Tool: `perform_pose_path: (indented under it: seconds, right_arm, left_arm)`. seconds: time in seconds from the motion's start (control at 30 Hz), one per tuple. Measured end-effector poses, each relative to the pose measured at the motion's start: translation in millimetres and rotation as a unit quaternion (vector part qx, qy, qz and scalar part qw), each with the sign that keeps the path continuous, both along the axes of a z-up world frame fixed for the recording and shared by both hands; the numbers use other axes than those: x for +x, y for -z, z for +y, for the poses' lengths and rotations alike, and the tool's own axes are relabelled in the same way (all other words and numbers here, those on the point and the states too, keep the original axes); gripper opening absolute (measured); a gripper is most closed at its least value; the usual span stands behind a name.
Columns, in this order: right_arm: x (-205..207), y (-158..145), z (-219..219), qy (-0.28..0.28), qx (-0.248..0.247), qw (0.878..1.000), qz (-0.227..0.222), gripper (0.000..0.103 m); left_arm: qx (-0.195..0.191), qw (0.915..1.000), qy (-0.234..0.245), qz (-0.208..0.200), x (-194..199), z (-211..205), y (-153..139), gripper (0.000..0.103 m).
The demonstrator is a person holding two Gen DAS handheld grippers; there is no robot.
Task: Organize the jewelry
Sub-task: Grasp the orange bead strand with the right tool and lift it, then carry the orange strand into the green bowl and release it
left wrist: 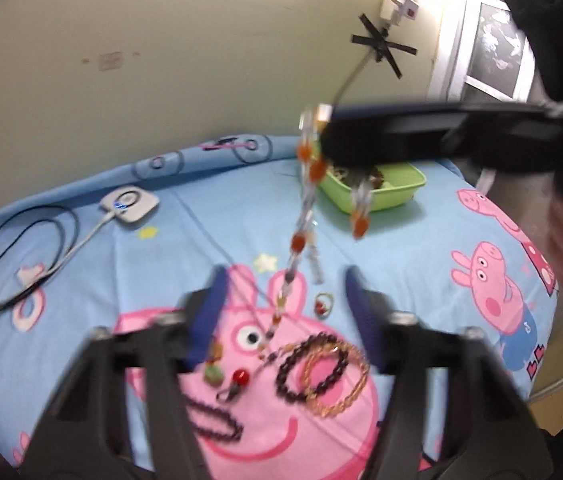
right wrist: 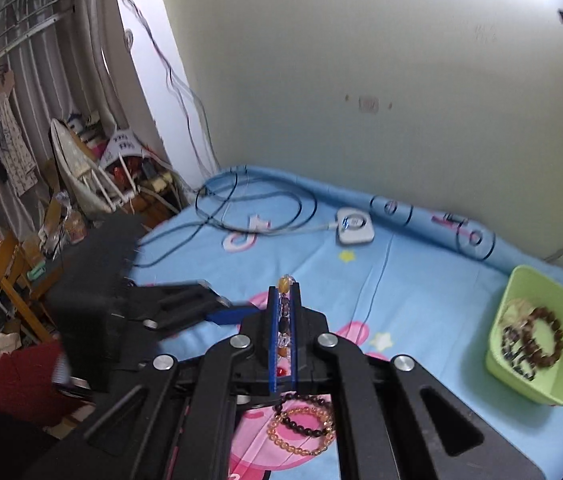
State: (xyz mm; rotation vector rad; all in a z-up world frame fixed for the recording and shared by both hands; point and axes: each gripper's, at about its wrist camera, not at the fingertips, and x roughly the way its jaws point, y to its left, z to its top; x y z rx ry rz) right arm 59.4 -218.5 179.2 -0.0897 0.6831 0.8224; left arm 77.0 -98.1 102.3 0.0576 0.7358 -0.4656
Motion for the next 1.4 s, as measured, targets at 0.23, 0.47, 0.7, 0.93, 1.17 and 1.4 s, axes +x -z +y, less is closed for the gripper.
perform_pose_path:
  seconds: [0.23,0.47,0.7,0.93,1.17,1.4]
  right_arm:
    - [9,-39,-38,0.051,0.026,0.998,-0.035,0.0]
    - [28,-92,-90,0.114,0.058,0.988,-0.087,0.0]
    - [50,-120,-141,0.17,0.075,0.976,-0.112,0.0]
    - [80,-71,-179,0.204,0.075,0.974,-0.069,0.0]
    - [103,4,-206,0.22,0.074,0.973,-0.004,0.0]
    - [135,75,-220,0.255,0.074,0.961,0.083,0.0]
  left_arm:
    - [-0.033,0.9992,0.023,-0.008,45,-22,-45,0.005]
    - [-0.042,0.9947,0.053,-0.078,81,-75,-130,0.005]
    - [-0.054,0.9926,0.063,-0.088,123,-123,-162,0.005]
    - [-0.057,0.9954,0.073,-0.025,166,-164,-109,0.005]
    - [-0.035,0.996,0.074,0.035,192,-189,-44,0.005]
    - [0.022,0.9944,0.051,0.09,204,-196,2,0.019]
